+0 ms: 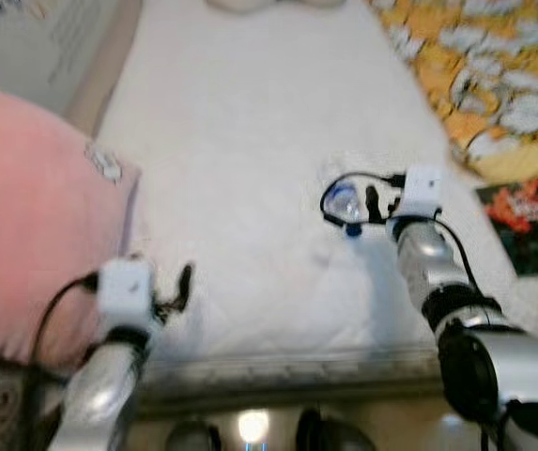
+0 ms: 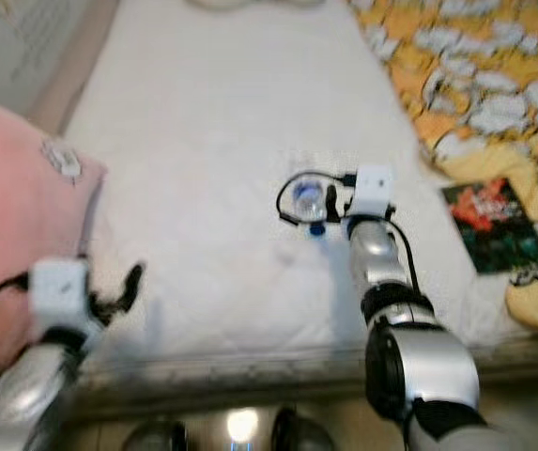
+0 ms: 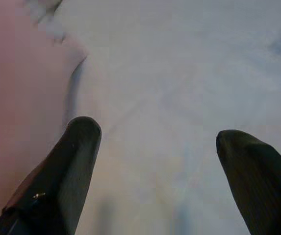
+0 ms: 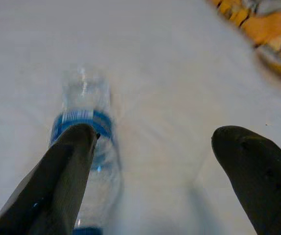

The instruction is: Clean up the room

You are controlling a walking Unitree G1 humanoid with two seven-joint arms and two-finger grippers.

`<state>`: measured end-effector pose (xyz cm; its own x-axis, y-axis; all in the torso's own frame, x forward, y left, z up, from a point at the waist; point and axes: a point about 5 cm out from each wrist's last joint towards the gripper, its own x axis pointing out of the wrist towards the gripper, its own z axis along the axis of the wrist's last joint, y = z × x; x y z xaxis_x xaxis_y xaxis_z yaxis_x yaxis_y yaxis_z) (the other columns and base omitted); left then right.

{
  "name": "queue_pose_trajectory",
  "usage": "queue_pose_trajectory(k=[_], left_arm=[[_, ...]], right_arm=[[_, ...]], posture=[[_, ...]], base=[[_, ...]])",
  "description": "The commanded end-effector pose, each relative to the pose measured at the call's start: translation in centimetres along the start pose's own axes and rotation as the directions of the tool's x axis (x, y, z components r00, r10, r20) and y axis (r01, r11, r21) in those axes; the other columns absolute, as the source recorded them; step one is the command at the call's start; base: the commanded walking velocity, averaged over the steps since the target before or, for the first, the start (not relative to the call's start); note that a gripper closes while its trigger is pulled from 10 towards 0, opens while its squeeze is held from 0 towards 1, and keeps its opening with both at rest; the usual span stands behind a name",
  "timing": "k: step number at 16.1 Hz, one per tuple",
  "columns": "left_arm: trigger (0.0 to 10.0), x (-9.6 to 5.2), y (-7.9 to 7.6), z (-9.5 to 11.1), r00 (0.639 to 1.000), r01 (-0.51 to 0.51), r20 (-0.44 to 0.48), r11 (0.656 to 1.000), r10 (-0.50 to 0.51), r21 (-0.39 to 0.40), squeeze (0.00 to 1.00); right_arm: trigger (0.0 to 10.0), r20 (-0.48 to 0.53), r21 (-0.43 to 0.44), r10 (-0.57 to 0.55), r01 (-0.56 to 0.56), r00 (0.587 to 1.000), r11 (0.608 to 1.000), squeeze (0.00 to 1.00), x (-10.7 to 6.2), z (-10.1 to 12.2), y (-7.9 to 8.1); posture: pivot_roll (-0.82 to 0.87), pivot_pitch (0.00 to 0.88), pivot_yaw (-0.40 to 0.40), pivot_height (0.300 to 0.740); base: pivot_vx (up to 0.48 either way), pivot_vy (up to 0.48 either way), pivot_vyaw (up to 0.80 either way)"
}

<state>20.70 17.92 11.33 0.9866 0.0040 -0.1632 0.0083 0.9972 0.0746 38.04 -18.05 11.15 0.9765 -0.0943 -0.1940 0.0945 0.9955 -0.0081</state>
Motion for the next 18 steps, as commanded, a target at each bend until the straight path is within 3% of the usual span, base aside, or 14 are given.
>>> queue_pose_trajectory(k=[1, 4, 7, 8, 13, 15, 17, 18], left_arm=[[10.0, -0.8, 0.3, 0.4, 1.0, -0.022, -0.006, 1.0, 0.022, 0.02, 0.0], [10.0, -3.1, 0.8, 0.5, 0.997, -0.054, -0.05, 0.998, 0.057, 0.043, 0.0], [10.0, -3.7, 0.4, 0.2, 0.995, -0.043, -0.087, 0.998, 0.046, 0.039, 0.0], [10.0, -4.0, 0.1, 0.3, 0.994, -0.031, -0.102, 0.999, 0.035, 0.034, 0.0], [10.0, -3.3, 0.0, 0.5, 0.993, -0.026, -0.111, 0.999, 0.029, 0.025, 0.0], [10.0, -2.8, -0.1, 0.5, 0.994, -0.018, -0.11, 1.0, 0.02, 0.022, 0.0], [10.0, -2.5, -0.2, 0.5, 0.994, -0.014, -0.11, 1.0, 0.016, 0.018, 0.0], [10.0, -2.4, -0.4, 0.4, 0.994, -0.01, -0.109, 1.0, 0.012, 0.014, 0.0]], right_arm=[[10.0, -0.048, 0.011, 0.005, -0.004, 0.999, 1.0, 0.0, -0.1, -0.9, 0.4], [10.0, -0.085, 0.035, 0.052, -0.049, 0.995, 0.998, 0.0, -0.2, -1.4, 1.7], [10.0, -0.126, 0.064, 0.069, -0.061, 0.99, 0.996, 0.0, -0.4, -2.1, 2.1], [0.0, -0.148, 0.089, 0.072, -0.059, 0.986, 0.994, 0.0, -0.5, -2.6, 2.0], [0.0, -0.086, 0.067, 0.097, -0.092, 0.992, 0.994, 0.0, -0.3, -1.5, 2.1], [0.0, -0.032, -0.061, 0.11, -0.112, 0.993, 0.992, 0.0, -0.2, -0.8, 2.6], [0.0, -0.017, -0.124, 0.128, -0.13, 0.992, 0.984, 0.0, -0.3, -0.7, 3.1], [1.3, -0.021, -0.165, 0.14, -0.142, 0.99, 0.976, 0.0, -0.4, -0.9, 3.4]], posture=[[0.37, 0.298, -0.017, 0.74], [0.39, 0.349, -0.004, 0.74], [0.38, 0.369, 0.003, 0.74], [0.37, 0.373, 0.005, 0.74], [0.35, 0.358, 0.014, 0.74], [0.34, 0.351, 0.013, 0.74], [0.33, 0.343, 0.011, 0.74], [0.33, 0.34, 0.009, 0.74]], base=[[0.0, 0.0, 0.0], [0.0, 0.0, 0.0], [0.0, 0.0, 0.0], [0.0, 0.0, 0.0], [0.0, 0.0, 0.0], [0.0, 0.0, 0.0], [0.0, 0.0, 0.0], [0.0, 0.0, 0.0]])
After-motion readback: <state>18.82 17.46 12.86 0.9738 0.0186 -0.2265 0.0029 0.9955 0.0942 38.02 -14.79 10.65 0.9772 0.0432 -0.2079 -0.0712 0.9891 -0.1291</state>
